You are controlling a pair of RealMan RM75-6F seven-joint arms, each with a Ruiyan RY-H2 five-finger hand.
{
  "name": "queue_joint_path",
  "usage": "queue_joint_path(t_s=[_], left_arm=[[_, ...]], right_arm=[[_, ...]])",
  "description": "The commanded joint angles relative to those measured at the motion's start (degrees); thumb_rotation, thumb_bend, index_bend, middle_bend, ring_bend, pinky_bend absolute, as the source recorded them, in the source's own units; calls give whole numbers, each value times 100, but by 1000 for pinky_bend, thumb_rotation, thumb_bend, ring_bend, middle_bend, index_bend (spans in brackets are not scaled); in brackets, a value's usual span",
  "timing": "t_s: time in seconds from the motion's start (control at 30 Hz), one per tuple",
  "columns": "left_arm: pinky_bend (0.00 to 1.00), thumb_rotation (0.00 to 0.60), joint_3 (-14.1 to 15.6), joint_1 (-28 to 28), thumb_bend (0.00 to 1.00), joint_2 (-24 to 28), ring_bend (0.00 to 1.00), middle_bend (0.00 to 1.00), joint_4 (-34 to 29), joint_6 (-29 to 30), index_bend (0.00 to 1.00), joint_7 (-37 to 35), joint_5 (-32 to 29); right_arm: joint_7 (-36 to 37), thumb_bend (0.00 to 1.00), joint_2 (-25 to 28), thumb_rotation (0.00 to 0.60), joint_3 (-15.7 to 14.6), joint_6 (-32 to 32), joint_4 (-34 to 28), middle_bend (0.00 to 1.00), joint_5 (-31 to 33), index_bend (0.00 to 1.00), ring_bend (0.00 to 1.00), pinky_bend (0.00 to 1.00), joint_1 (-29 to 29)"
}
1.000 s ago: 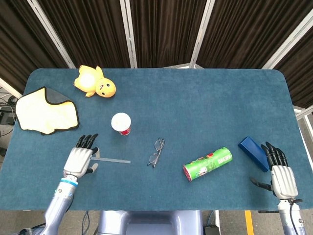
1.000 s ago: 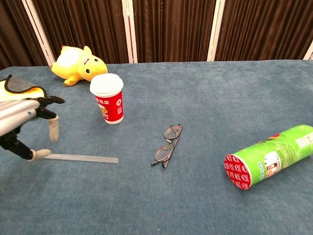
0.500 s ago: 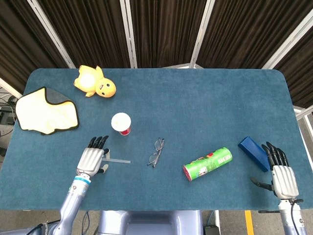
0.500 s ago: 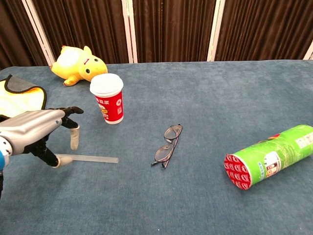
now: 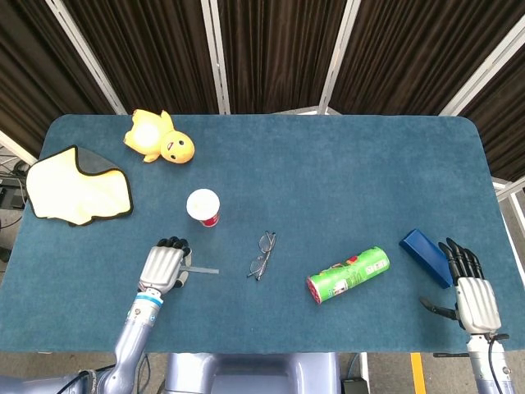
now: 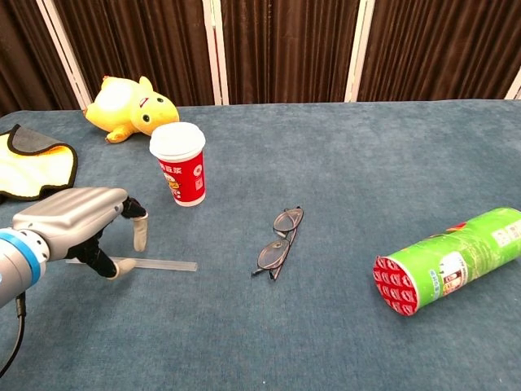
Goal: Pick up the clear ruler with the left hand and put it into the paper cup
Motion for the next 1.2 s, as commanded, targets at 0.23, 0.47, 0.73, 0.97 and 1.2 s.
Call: queue_joint_path(t_s=[0.23,0.47,0.73,0.97,1.2], left_arm=[[334,600,27,-132,375,-69,305,340,17,18,510,171,-46],[361,600,28,-237,375,-87,335,355,6,17,510,331,-272],[370,600,64,-362,375,-131,337,361,30,-13,507,454,-428],[372,600,73,-471,375,-212,337,349,104,-13,492,536,-562],[379,600,62,-564,375,-319,345,348,226,-21,492,568,-680]], right_arm=[[13,61,3,600,3,14,0,0,-7,0,0,0,-3],[36,60,9,600,-8,14,4,0,-32,0,0,0,2],[47,61,8,600,-6,19,8,0,-33,0,0,0,1],[72,61,15,600,0,11,-4,0,-17,0,0,0,0],[103,60,18,600,6,18,-22,0,-15,0,0,0,-3]])
